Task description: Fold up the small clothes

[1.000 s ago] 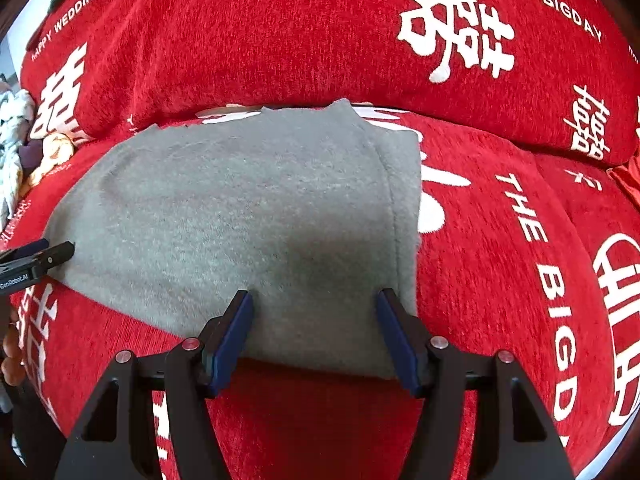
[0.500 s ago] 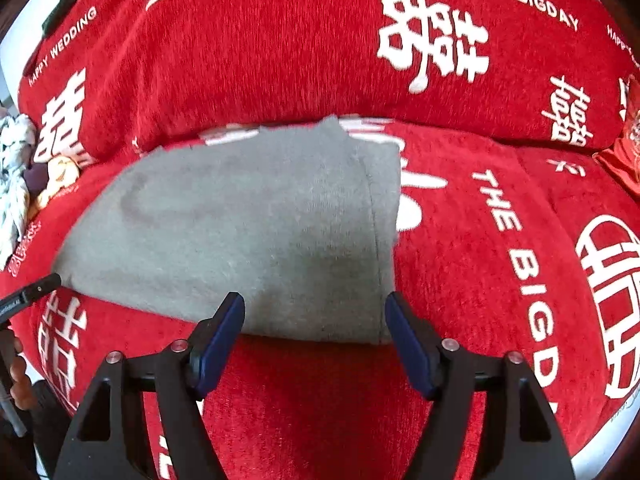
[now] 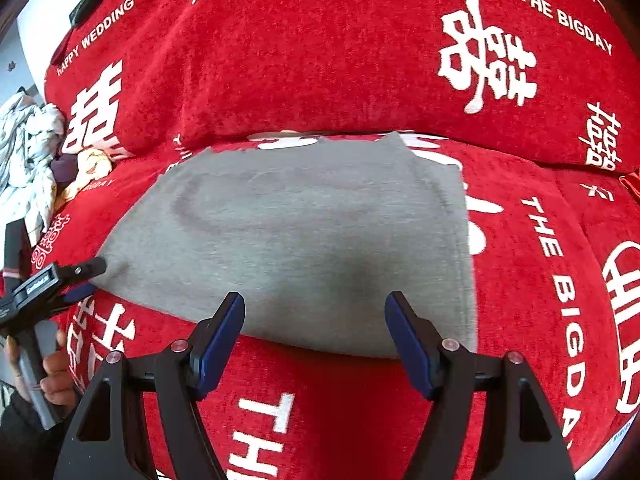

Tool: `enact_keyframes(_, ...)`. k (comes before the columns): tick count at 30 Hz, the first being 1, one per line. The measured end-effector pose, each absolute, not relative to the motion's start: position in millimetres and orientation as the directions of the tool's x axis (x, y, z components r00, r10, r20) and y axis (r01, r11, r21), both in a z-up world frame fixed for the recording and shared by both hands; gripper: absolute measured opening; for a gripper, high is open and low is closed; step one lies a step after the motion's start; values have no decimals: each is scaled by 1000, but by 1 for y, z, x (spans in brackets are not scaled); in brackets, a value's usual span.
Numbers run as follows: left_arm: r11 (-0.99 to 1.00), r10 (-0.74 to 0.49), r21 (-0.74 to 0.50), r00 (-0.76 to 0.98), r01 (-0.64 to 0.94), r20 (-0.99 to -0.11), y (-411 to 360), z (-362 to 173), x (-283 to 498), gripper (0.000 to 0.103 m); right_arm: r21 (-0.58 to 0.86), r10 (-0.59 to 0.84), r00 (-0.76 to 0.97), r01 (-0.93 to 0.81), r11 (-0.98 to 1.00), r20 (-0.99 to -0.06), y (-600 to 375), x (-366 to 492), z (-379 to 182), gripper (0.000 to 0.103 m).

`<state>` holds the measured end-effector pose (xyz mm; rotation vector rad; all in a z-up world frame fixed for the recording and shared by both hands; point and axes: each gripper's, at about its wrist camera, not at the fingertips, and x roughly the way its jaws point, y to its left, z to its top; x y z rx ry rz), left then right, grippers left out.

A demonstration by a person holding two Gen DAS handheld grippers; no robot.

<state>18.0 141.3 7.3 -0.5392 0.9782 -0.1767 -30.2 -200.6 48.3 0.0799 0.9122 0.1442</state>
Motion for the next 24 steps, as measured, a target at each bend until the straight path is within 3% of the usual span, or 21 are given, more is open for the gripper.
enact_keyframes(2,846,-402,-528,562,-73,-723,136,8,22,101,120,155,595,-99,988,-789,-194,-28,47,76)
enact_keyframes(4,851,-396,-522,574,-64,-716,130,9,23,90,112,154,589,-108,988,-793,-188,-26,46,76)
enact_keyframes(6,840,-419,-540,568,-55,-709,126,6,24,32,110,158,582,-118,987,-798,-182,-21,47,76)
enact_keyframes(7,825,-445,-562,551,-55,-706,125,2,25,24,110,162,579,-124,986,-799,-177,-17,49,76)
enact_keyframes(13,817,-433,-575,612,-45,-662,124,2,16,13,65,185,566,-226,972,-803,-128,27,77,76)
enact_keyframes(17,762,-482,-647,640,-32,-599,131,-2,13,12,167,315,441,-342,925,-841,-69,83,82,79)
enact_keyframes(24,731,-526,-682,642,7,-558,136,-6,17,10,120,223,253,-367,923,-942,41,179,31,79)
